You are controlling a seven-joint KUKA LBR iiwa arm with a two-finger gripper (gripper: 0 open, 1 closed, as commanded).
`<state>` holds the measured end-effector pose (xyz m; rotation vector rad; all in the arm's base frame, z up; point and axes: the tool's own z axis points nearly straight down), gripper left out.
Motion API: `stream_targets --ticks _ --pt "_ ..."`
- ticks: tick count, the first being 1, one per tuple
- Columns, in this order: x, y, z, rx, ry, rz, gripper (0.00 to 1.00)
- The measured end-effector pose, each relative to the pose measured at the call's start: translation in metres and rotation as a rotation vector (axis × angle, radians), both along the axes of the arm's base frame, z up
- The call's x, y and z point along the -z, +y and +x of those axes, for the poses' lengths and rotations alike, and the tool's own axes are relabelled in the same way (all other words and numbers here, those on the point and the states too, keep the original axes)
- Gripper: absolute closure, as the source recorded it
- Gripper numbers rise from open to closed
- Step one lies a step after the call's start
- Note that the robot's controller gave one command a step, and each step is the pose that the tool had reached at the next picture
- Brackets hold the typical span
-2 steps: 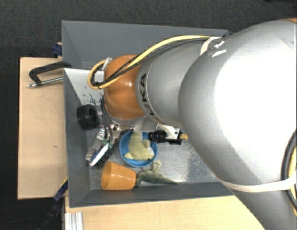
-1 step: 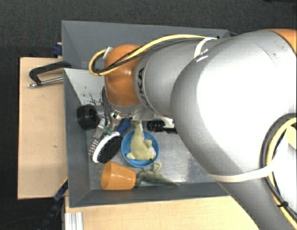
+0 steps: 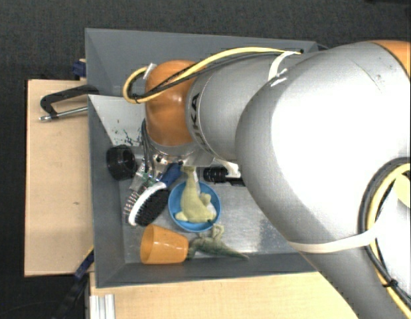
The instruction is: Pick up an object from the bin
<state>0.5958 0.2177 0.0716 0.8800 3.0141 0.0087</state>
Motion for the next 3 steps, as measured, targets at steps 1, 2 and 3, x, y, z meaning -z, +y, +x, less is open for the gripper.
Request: stream_targets --ticks 1,2,3 --pt "0.000 0.016 0.002 -0.080 -0.002 -0.003 1.00" --pt "-0.118 -0.002 -0.019 -0.105 -0.010 0.000 1.00" --pt "-0.107 -0.079 -0.010 -0.128 0.002 -0.007 1.00"
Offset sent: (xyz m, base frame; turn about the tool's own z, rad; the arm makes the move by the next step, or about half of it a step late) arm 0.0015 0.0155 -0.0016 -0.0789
